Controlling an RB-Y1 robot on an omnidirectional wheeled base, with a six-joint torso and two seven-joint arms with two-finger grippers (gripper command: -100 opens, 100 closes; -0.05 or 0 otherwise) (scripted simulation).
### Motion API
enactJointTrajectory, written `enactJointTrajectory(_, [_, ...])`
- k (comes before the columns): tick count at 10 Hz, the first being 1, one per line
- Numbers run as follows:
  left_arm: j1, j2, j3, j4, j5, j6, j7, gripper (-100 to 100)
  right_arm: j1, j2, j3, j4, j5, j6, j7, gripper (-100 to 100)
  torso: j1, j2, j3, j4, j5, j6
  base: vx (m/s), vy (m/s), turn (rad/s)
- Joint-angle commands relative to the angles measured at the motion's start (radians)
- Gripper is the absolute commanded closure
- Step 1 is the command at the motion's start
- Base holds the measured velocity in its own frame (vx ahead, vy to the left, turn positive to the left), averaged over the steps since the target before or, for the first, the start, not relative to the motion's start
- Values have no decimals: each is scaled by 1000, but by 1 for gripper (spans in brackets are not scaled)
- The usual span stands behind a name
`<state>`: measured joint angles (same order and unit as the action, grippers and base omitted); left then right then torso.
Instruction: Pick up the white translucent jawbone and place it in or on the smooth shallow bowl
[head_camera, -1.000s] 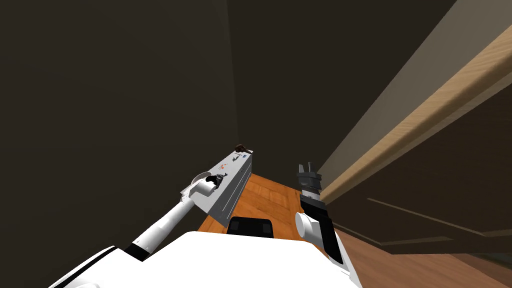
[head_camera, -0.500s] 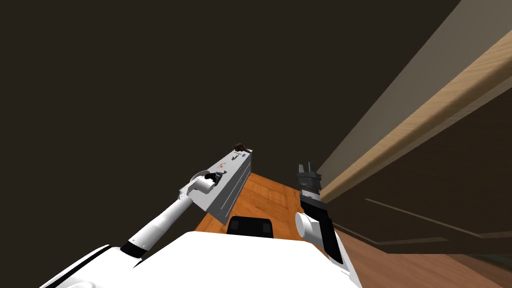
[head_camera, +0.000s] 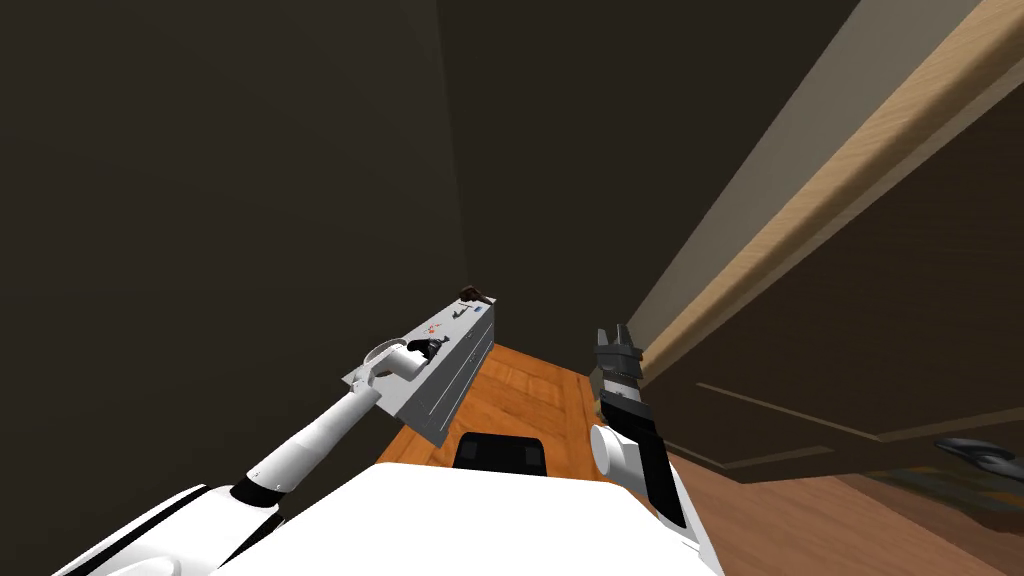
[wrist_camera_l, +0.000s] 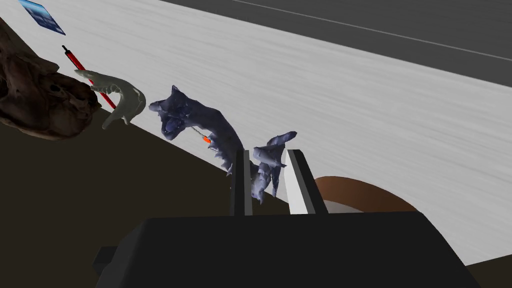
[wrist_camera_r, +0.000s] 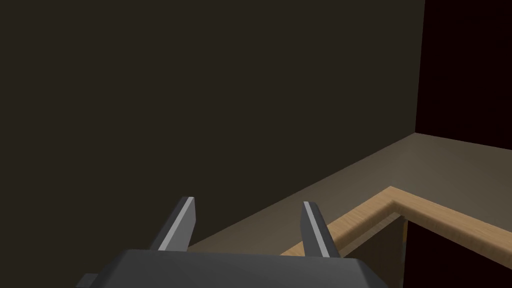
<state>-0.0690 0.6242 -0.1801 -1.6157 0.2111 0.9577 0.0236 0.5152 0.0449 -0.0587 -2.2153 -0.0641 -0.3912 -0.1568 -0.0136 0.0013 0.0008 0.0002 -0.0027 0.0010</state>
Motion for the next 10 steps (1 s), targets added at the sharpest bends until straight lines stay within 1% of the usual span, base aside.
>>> enactJointTrajectory(1, [-8, 13, 2, -23, -10, 30, -7, 100, 0, 0, 0, 0, 0, 0, 0, 0, 0, 0, 0, 0, 0, 0, -13, -149, -53])
enactJointTrajectory(2, [-10, 21, 4, -35, -15, 45, -11, 100, 0, 0, 0, 0, 0, 0, 0, 0, 1, -1, -1, 0, 0, 0, 5, -136, -56])
enactJointTrajectory(3, [-14, 38, 8, -55, -21, 76, -17, 100, 0, 0, 0, 0, 0, 0, 0, 0, 2, -2, -1, 0, 0, 0, 1, -184, -81])
enactJointTrajectory(5, [-15, 56, 14, -70, -21, 105, -23, 100, 0, 0, 0, 0, 0, 0, 0, 0, 1, -2, -1, -1, 0, 0, 0, -127, -50])
enactJointTrajectory(6, [-14, 67, 18, -75, -19, 119, -26, 100, 0, 0, 0, 0, 0, 0, 0, 0, 5, -2, -2, -1, 1, -1, 9, -63, -32])
enactJointTrajectory(7, [-12, 90, 27, -79, -9, 146, -31, 100, 0, 0, 0, 0, 0, 0, 0, 0, 8, -3, -2, -1, 1, -1, 37, -47, -28])
enactJointTrajectory(8, [-10, 103, 32, -79, -1, 160, -33, 100, 0, 0, 0, 0, 0, 0, 0, 0, 10, -4, -3, -1, 2, -2, 58, -31, -1])
enactJointTrajectory(9, [-4, 132, 44, -73, 21, 185, -37, 100, 0, 0, 0, 0, 0, 0, 0, 0, 12, -6, -4, -2, 2, -2, 89, 14, 14])
enactJointTrajectory(10, [0, 147, 51, -68, 34, 197, -39, 100, 0, 0, 0, 0, 0, 0, 0, 0, 16, -7, -5, -2, 2, -4, 94, 50, 37])
